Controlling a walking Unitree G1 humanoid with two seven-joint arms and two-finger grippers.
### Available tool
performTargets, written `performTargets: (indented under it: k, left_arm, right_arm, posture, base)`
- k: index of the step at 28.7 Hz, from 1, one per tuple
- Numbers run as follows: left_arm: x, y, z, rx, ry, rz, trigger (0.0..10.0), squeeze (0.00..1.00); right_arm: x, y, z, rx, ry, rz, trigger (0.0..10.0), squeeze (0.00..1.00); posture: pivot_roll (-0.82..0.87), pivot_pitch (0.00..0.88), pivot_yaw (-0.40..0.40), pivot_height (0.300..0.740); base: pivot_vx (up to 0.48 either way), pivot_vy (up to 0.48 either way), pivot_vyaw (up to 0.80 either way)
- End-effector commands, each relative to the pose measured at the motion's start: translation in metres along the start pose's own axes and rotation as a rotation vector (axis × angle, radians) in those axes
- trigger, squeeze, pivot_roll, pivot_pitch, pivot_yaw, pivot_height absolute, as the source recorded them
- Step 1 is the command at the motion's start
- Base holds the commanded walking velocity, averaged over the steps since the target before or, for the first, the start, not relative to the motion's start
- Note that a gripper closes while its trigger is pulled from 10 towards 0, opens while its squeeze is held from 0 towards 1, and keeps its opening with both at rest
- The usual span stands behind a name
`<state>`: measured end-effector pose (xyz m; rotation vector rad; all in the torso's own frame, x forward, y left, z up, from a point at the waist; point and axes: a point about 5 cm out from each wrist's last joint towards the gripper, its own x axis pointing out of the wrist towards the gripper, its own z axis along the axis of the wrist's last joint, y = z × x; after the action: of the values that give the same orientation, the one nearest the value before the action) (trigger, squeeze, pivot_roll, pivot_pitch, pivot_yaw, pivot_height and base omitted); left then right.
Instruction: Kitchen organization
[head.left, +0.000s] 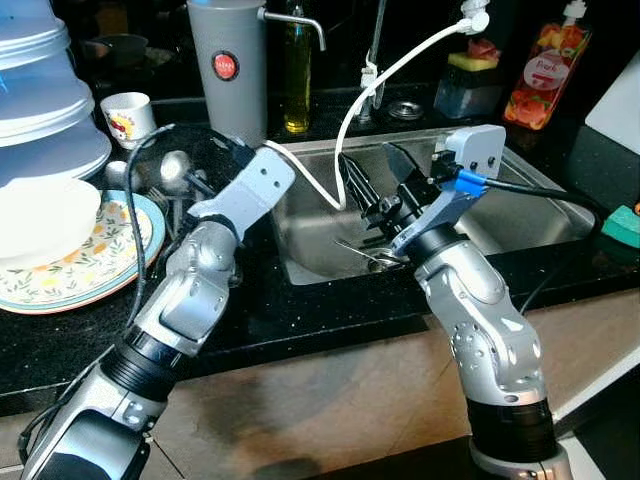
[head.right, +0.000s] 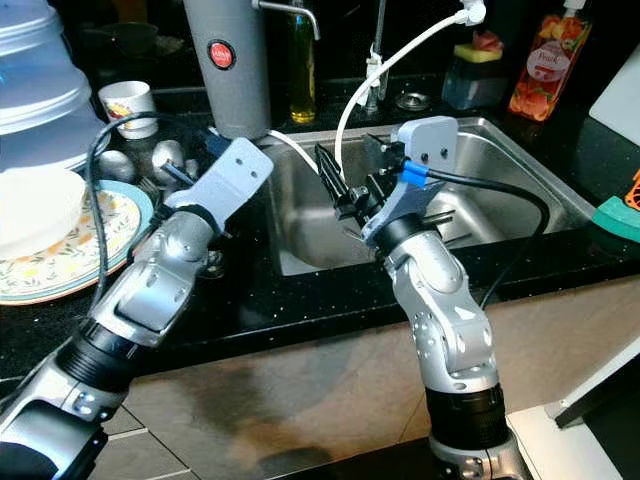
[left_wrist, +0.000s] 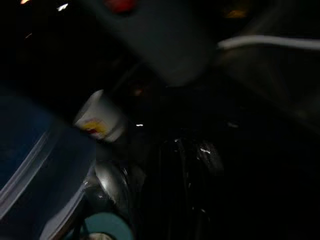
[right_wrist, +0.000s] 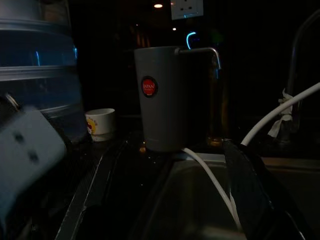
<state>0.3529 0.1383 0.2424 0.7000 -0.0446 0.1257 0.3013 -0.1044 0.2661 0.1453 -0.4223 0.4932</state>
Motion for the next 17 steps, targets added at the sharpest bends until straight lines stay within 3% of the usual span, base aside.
performTargets:
  k: [1,2,3,5,9,17]
  left_arm:
    - [0.003,0.014,0.009,-0.075,-0.032,0.076,10.0,0.0]
    - [0.004,0.013,0.009,-0.143,-0.017,0.054,10.0,0.0]
    - [0.004,0.013,0.009,-0.143,-0.017,0.054,10.0,0.0]
    - [0.009,0.013,0.012,-0.234,-0.037,0.047,10.0,0.0]
    - [0.011,0.015,0.016,-0.273,-0.073,0.041,10.0,0.0]
    - [0.014,0.025,0.043,-0.319,-0.298,0.011,10.0,0.0]
  right_arm:
    - [0.001,0.0,0.002,-0.002,-0.005,0.003,10.0,0.0]
    - [0.001,0.0,0.002,-0.001,-0.004,0.002,10.0,0.0]
    - [0.001,0.0,0.002,-0.001,-0.004,0.002,10.0,0.0]
    - [0.001,-0.001,0.003,-0.001,-0.006,0.0,10.0,0.0]
    - [0.001,-0.001,0.003,-0.001,-0.008,0.0,10.0,0.0]
    - [0.001,-0.001,0.003,0.0,-0.012,-0.003,10.0,0.0]
  posture:
    - [0.01,0.0,-0.02,0.74]
    - [0.01,0.0,-0.02,0.74]
    - [0.01,0.0,-0.02,0.74]
    - [0.01,0.0,-0.018,0.74]
    - [0.0,0.0,-0.017,0.74]
    - [0.0,0.0,-0.016,0.74]
  base:
    - [0.0,0.0,0.0]
    - [0.0,0.0,0.0]
    - [0.0,0.0,0.0]
    - [0.0,0.0,0.0]
    - [0.0,0.0,0.0]
    - [0.0,0.0,0.0]
